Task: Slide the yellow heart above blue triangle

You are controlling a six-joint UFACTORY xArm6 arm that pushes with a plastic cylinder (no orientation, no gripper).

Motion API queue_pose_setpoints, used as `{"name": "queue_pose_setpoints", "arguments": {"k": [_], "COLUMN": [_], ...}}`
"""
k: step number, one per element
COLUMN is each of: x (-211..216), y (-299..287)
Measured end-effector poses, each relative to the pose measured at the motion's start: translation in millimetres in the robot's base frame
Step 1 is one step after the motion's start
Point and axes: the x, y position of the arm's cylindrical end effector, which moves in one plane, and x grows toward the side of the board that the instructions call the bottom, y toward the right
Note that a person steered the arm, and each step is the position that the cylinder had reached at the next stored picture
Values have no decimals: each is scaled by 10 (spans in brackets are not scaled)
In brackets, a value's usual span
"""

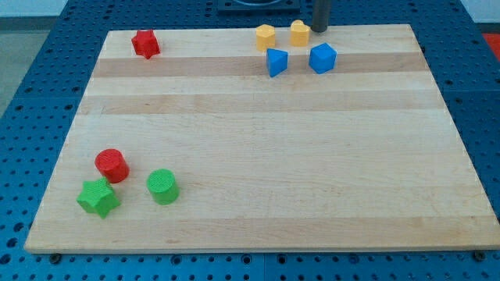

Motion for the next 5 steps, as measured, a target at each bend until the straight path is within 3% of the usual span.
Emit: {"name": "queue_pose_setpoints", "arguments": {"k": [2, 4, 5], "x": [63, 515, 483], "y": [-390, -406, -406]}}
